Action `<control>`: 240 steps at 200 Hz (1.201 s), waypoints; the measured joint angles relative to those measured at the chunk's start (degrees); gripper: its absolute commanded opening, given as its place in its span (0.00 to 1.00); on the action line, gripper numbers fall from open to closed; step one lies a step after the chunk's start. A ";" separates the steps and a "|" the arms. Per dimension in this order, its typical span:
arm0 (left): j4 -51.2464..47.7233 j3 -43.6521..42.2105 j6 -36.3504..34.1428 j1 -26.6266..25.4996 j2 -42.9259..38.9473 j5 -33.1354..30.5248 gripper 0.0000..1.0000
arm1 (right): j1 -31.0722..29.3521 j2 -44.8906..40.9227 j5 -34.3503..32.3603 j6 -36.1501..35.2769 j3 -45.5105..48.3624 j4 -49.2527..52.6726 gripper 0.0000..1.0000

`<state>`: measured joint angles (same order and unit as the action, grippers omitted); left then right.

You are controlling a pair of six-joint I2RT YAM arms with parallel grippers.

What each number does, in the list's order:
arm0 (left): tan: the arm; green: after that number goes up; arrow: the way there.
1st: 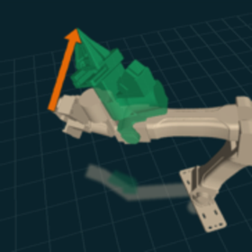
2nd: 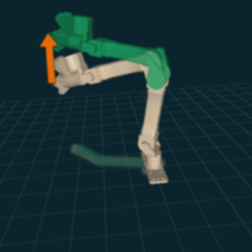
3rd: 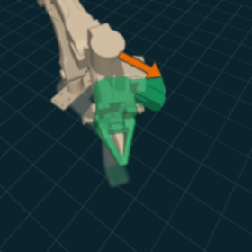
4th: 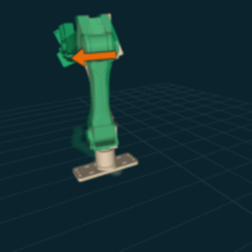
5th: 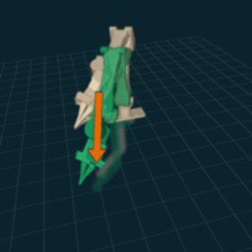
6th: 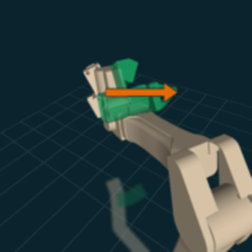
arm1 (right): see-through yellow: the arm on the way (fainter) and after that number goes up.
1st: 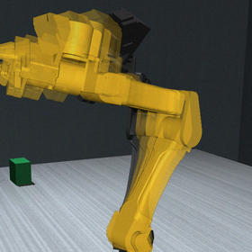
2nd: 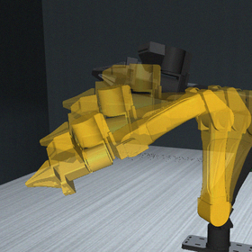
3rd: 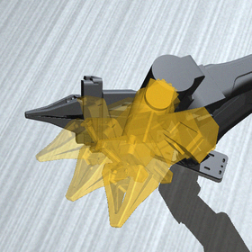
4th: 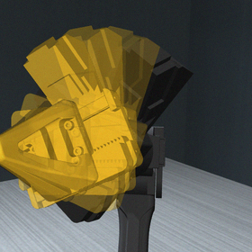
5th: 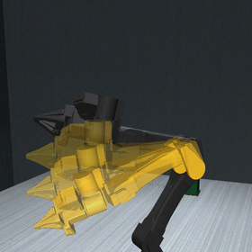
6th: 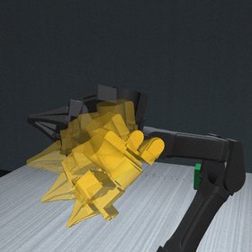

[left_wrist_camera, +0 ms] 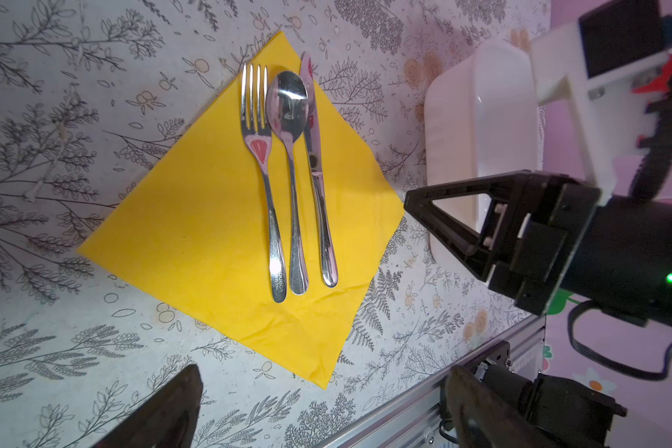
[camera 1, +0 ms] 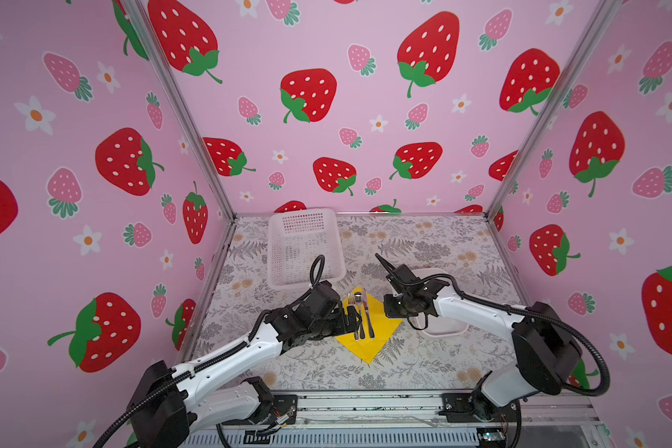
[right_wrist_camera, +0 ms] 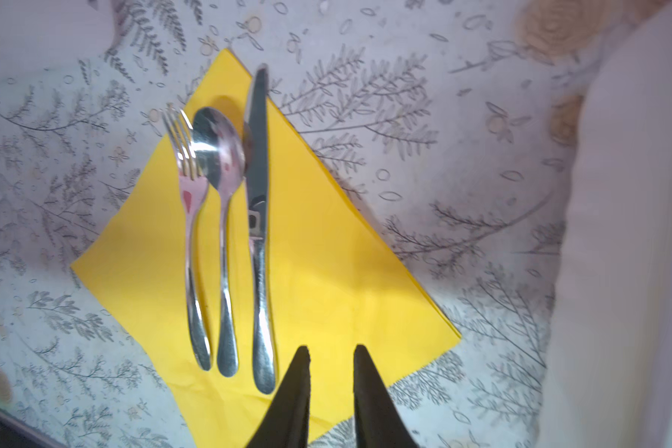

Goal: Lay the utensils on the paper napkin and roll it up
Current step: 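Open the right gripper and raise it away from the knife, then move the right gripper to the near napkin corner while the left gripper lowers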

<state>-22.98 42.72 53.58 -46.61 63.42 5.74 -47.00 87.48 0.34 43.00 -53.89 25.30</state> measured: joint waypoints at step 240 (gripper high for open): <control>-7.56 -5.05 -14.88 4.68 -14.62 -2.29 0.99 | 1.90 -16.85 1.49 7.39 9.05 -6.27 0.49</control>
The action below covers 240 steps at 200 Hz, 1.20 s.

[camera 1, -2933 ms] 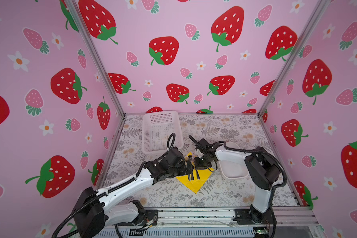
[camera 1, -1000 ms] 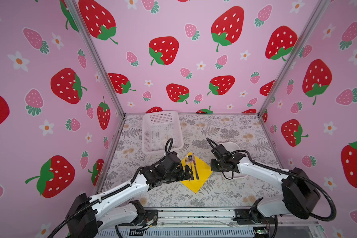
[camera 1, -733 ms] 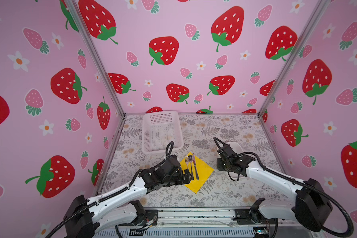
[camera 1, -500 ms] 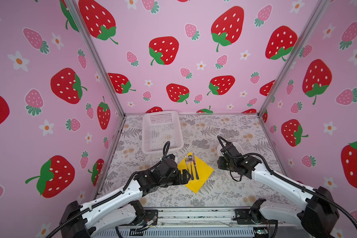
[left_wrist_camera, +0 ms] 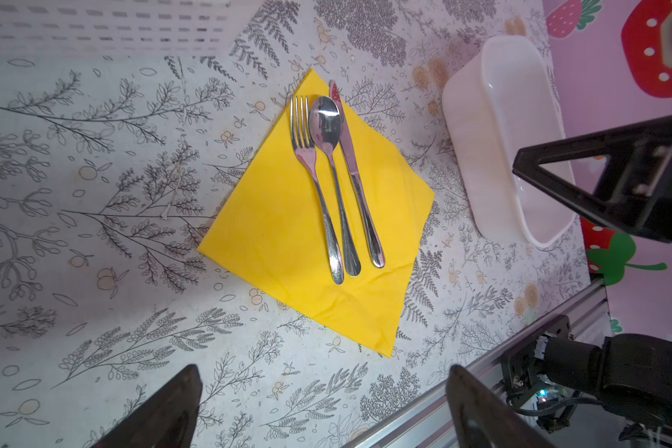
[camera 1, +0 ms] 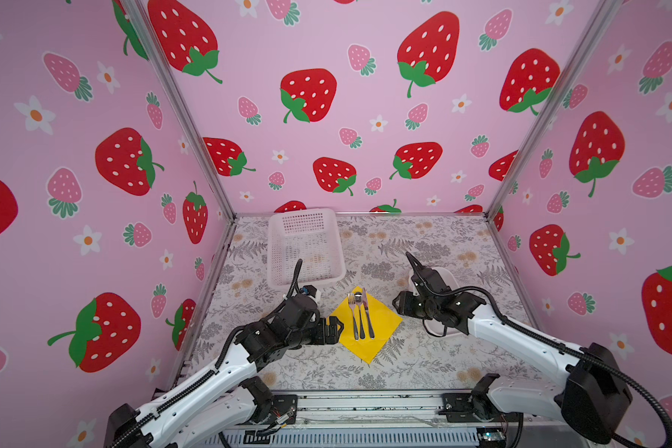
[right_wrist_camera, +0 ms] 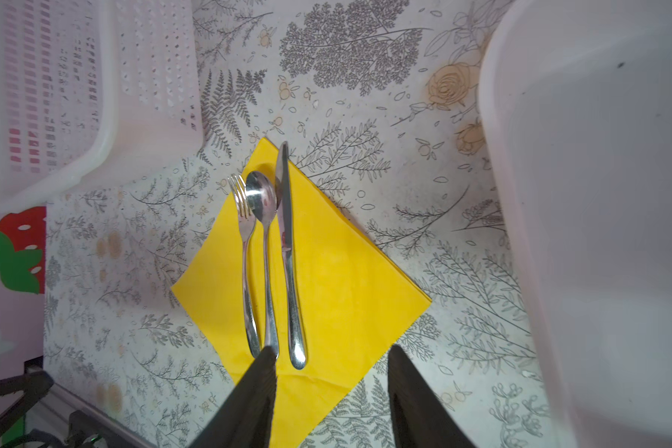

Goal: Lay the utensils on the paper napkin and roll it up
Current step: 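Move the right gripper to the near napkin corner while the left gripper lowers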

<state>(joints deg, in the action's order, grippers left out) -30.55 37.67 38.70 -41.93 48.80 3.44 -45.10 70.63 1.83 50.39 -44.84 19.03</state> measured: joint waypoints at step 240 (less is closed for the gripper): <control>1.20 -2.80 7.52 -0.74 7.63 12.61 0.99 | -24.30 -5.22 2.95 20.94 17.81 -12.96 0.51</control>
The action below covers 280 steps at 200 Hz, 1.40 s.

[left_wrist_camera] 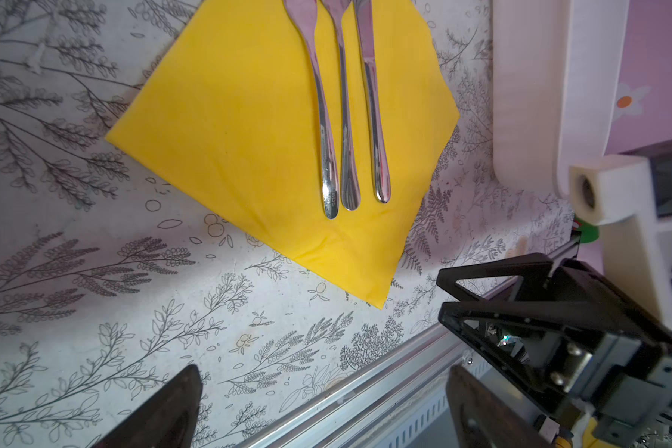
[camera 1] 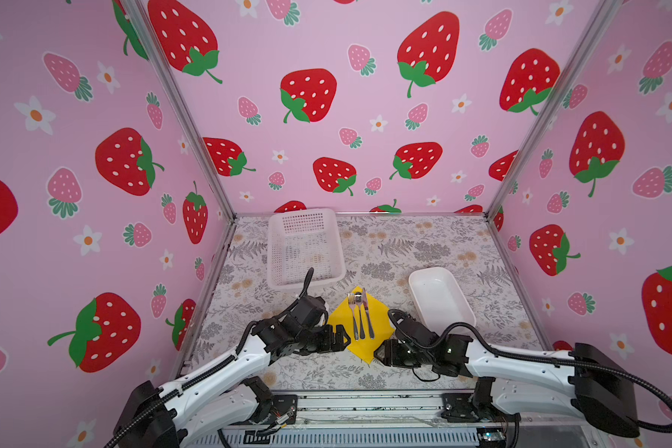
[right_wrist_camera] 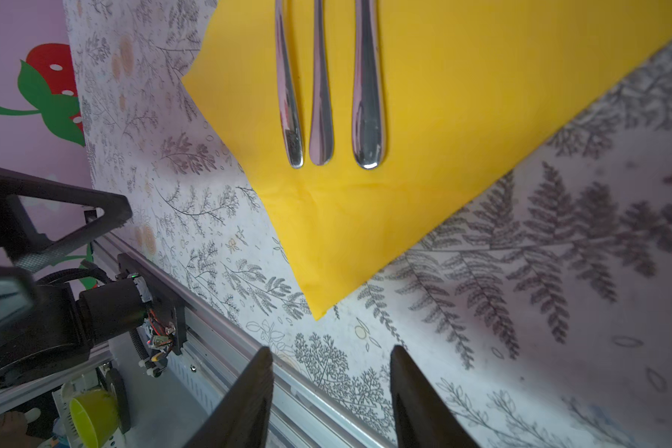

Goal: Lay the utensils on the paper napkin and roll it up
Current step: 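Move the right gripper to the near napkin corner while the left gripper lowers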

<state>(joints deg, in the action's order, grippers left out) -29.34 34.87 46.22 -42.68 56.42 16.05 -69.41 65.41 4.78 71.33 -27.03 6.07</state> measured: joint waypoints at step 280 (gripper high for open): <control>0.42 0.83 2.10 -0.63 2.16 0.13 0.91 | 6.71 15.80 8.55 2.36 2.14 -30.21 0.56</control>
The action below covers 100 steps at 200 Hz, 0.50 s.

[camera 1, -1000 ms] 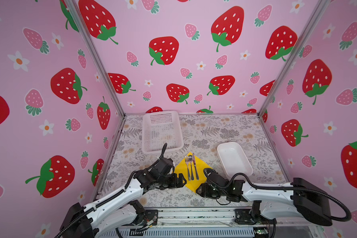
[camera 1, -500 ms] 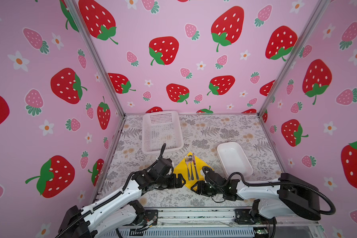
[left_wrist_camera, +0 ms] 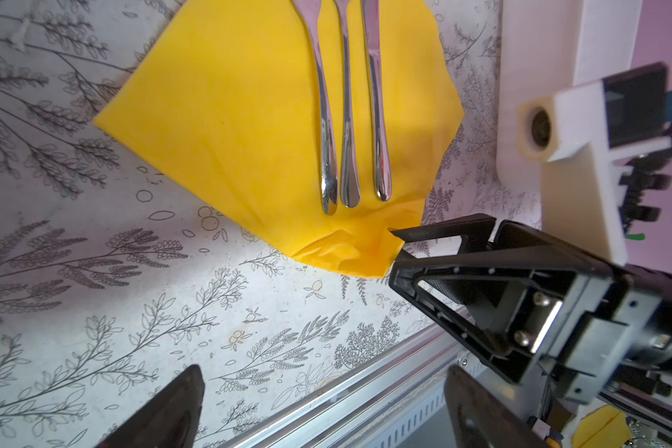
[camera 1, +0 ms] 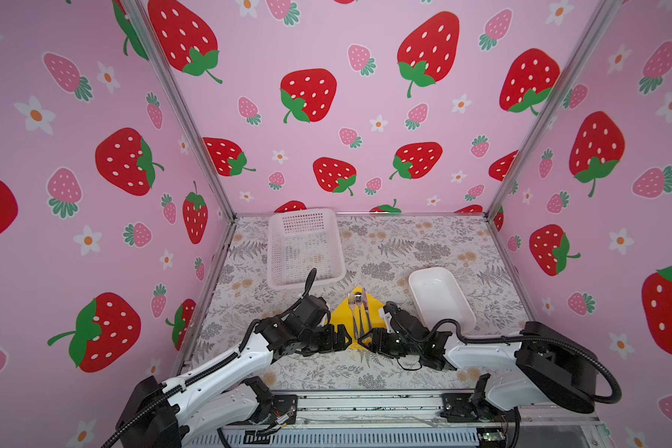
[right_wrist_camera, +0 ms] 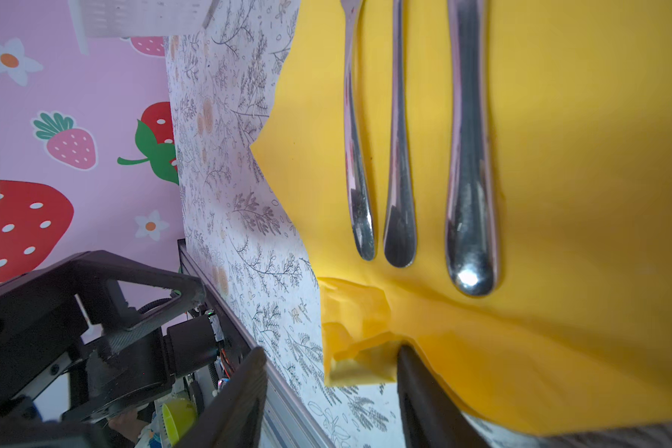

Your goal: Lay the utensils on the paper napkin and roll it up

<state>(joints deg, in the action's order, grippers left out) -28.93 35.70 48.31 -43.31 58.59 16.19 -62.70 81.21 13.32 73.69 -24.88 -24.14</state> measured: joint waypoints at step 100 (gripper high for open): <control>0.46 0.02 0.02 -0.09 3.04 -0.74 0.92 | -1.86 -7.63 2.95 0.39 4.57 6.64 0.64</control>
<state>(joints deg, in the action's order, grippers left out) -28.47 35.73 48.34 -43.40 61.63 15.44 -64.55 73.58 16.27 74.08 -20.32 -17.50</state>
